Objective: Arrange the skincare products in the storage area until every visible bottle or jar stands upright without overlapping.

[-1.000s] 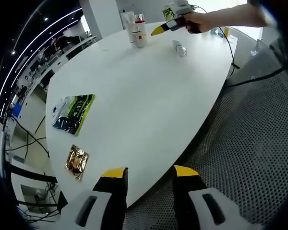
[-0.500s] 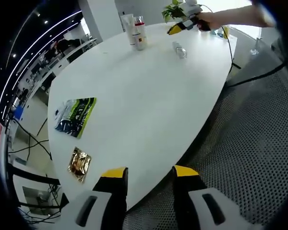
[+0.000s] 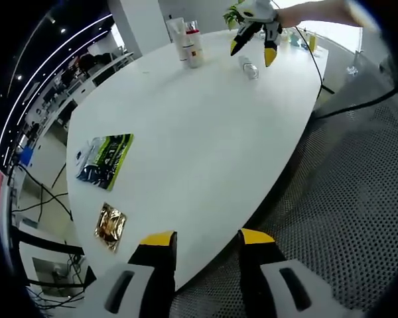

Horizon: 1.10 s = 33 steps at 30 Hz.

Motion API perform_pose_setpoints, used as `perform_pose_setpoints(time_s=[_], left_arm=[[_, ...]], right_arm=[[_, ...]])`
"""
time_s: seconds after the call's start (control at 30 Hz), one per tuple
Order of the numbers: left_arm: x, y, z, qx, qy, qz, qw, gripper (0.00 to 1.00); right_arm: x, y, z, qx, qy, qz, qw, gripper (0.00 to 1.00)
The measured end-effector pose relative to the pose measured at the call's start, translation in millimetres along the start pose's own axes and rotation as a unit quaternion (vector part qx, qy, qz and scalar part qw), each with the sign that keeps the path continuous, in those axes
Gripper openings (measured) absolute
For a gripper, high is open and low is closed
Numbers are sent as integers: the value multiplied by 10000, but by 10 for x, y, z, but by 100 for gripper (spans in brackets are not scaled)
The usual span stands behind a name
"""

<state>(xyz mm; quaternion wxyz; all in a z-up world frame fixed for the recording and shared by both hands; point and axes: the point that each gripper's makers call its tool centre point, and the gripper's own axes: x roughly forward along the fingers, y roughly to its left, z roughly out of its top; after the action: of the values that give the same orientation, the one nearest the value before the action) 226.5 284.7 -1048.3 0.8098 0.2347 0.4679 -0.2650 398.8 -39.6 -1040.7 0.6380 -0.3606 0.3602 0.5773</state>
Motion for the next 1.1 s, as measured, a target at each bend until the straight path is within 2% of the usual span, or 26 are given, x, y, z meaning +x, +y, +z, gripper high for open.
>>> perform_pose_setpoints(time_s=[0.07, 0.17, 0.37, 0.5, 0.63, 0.7, 0.97, 1.0, 1.07, 1.1], left_arm=[[-3, -3, -1, -11, 11, -4, 10000, 38], [-2, -2, -2, 5, 14, -4, 10000, 38], [-2, -4, -12, 11, 42, -9, 10000, 38], [3, -12, -21, 8, 69, -30, 10000, 38], [13, -14, -35, 17, 112, -43, 9999, 38], [8, -20, -40, 11, 138, -60, 9999, 38], [16, -43, -59, -20, 237, -112, 9997, 38], [2, -34, -42, -14, 211, -74, 9998, 38], [-16, 10, 69, -33, -110, 58, 9999, 38], [-25, 5, 65, -59, -89, 44, 9999, 38]], right_arm=[[28, 30, -60, -152, 224, 71, 9996, 69], [53, 64, -141, -364, 560, 151, 9977, 62], [69, 63, -173, -305, 664, 151, 9972, 51], [60, 60, -180, -359, 695, 98, 9969, 38], [56, 65, -215, -205, 727, 119, 9971, 37], [47, 54, -245, -107, 712, 117, 9973, 33], [37, 142, -366, 447, 628, 98, 9970, 27], [30, 152, -385, 538, 609, 88, 9967, 26], [21, 144, -405, 707, 559, 6, 9959, 22], [16, 149, -414, 838, 538, -31, 9950, 22]])
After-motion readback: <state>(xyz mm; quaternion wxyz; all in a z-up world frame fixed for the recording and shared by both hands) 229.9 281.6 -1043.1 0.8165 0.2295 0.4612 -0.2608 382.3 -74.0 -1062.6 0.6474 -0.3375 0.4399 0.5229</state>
